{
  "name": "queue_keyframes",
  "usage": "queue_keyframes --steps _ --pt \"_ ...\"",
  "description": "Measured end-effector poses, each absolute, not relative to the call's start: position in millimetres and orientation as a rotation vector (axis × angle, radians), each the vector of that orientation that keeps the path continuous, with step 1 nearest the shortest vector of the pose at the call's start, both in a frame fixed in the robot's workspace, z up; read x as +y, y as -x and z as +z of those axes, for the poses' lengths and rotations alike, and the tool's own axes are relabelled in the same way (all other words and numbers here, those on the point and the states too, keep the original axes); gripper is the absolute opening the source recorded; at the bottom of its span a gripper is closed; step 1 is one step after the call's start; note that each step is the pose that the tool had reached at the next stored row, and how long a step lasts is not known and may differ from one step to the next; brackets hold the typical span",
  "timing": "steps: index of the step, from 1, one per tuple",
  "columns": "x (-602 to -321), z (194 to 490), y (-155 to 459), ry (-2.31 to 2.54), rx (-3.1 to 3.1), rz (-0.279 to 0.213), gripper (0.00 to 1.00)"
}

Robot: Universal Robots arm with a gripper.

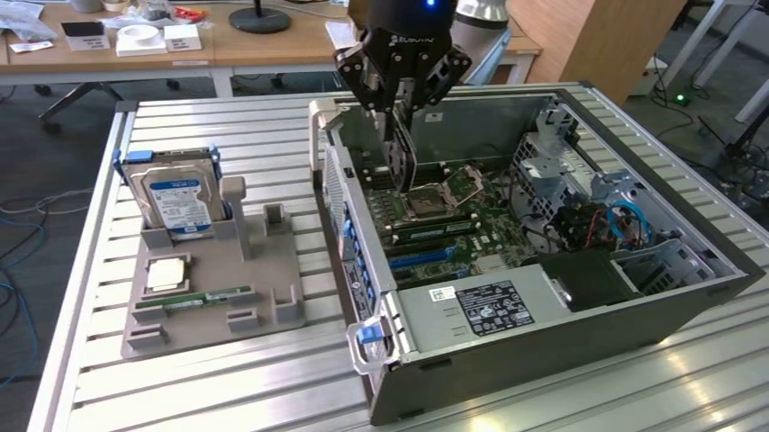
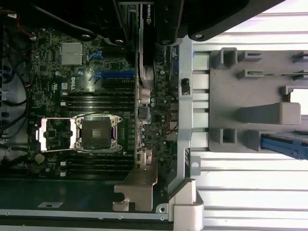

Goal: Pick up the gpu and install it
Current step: 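Pick up the gpu and move the gpu toward the slot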

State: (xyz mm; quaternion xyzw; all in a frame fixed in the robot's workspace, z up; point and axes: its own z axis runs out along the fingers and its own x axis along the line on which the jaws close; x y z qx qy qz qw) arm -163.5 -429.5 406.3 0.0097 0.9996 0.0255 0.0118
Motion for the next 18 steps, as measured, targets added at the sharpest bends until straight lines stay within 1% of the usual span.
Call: queue_keyframes --steps 18 --pt "-429.5 406.2 124.2 -0.03 3.117 0.081 0.26"
